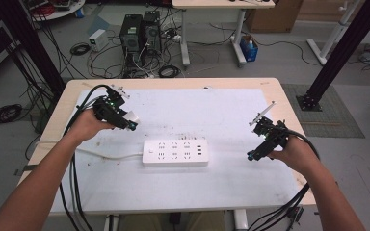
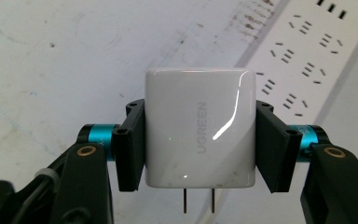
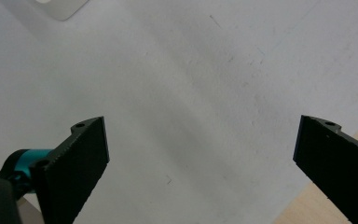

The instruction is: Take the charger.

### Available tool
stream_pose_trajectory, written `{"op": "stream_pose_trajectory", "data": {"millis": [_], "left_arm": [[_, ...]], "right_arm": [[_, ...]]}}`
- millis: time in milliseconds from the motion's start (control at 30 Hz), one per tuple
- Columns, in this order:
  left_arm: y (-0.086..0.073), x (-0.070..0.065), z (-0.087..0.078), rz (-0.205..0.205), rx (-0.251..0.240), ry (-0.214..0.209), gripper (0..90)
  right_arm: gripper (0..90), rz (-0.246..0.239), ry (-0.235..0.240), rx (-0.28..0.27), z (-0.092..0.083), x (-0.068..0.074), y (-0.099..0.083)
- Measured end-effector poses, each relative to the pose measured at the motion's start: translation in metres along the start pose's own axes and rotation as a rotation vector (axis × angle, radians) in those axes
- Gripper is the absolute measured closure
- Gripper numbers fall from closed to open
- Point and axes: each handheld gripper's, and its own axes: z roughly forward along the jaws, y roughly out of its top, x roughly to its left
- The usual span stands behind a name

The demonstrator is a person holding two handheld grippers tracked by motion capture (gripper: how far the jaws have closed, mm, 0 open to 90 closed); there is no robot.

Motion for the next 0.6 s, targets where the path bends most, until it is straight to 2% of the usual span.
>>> {"op": "stream_pose_trajectory", "data": {"millis": [67,100,167,233,600], "left_arm": [[0.001,-0.003,-0.002,0.012,-0.002,-0.001,42.6],[0.003,-0.007,-0.006,0.047,0.001,-0.013,42.6],[0.004,-0.01,-0.007,0.053,-0.004,-0.02,42.6],[0.006,-0.017,-0.013,0.086,-0.015,-0.037,42.6],[0.007,-0.04,-0.022,0.153,-0.02,-0.047,42.6]], "right_arm": [[2.6,0.012,-0.011,-0.003,0.0,0.001,0.0],[2.6,0.024,-0.019,-0.011,-0.001,0.002,0.001],[2.6,0.023,-0.017,-0.021,-0.002,0.004,0.001],[2.6,0.021,-0.015,-0.024,-0.003,0.005,0.002],[2.6,0.014,-0.011,-0.026,-0.006,0.014,0.008]]}}
